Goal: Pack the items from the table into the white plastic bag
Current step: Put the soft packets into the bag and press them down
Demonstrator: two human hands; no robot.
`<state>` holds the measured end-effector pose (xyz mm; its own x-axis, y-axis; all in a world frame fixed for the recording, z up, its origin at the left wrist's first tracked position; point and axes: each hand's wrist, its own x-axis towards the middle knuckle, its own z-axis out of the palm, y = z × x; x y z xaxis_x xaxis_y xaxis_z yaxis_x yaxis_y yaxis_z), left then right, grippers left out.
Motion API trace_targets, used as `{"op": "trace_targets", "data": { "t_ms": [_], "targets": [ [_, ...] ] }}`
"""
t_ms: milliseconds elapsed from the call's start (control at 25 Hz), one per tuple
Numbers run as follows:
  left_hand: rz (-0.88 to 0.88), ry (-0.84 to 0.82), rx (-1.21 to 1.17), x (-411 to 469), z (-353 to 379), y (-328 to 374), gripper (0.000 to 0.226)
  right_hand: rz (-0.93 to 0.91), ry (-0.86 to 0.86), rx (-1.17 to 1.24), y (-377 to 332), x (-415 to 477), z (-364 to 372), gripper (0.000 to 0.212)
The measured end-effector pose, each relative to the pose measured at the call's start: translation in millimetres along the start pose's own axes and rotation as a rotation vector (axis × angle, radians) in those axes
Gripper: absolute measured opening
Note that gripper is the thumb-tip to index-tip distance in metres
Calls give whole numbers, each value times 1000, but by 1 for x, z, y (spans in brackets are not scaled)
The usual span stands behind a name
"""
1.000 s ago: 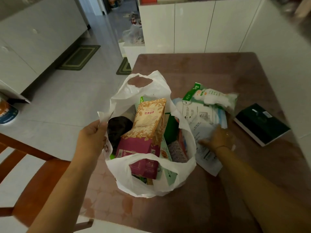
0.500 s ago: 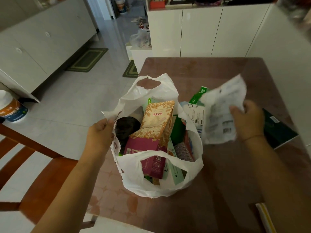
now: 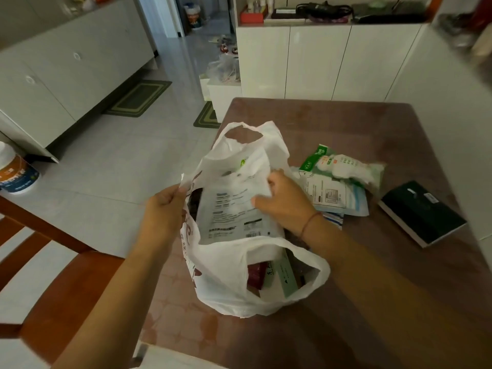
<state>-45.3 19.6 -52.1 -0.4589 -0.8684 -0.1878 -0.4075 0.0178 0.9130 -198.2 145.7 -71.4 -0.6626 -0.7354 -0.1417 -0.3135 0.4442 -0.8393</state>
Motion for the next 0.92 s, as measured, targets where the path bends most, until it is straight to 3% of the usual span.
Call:
{"op": "trace_targets", "data": {
  "t_ms": [200, 240, 320, 400, 480, 560, 680, 760, 920],
  "targets": [
    [14, -19, 7, -2, 4, 1, 25, -201, -34, -409, -5, -6, 15, 38],
    [10, -8, 3, -3, 5, 2, 25, -220, -5, -397, -1, -4, 12, 41],
    [-1, 8, -6, -3, 5, 4, 23, -190, 152, -80, 17, 4, -2, 45],
    [-4, 25, 3, -3, 5, 4, 22, -70, 455, 285, 56, 18, -27, 42],
    [5, 41, 21, -5, 7, 4, 22, 74, 680, 234, 113, 38, -55, 46],
    [4, 51, 38, -6, 9, 4, 21, 224, 611, -93, 169, 63, -79, 69],
    [-10, 68, 74, -8, 13, 3, 27, 306, 342, -545, 225, 104, -110, 108],
    [-13, 79, 74, -9, 14, 3, 29, 306, 221, -682, 239, 127, -125, 118],
    [-29, 96, 79, -10, 15, 2, 27, 266, 80, -749, 238, 159, -125, 119]
  ]
}}
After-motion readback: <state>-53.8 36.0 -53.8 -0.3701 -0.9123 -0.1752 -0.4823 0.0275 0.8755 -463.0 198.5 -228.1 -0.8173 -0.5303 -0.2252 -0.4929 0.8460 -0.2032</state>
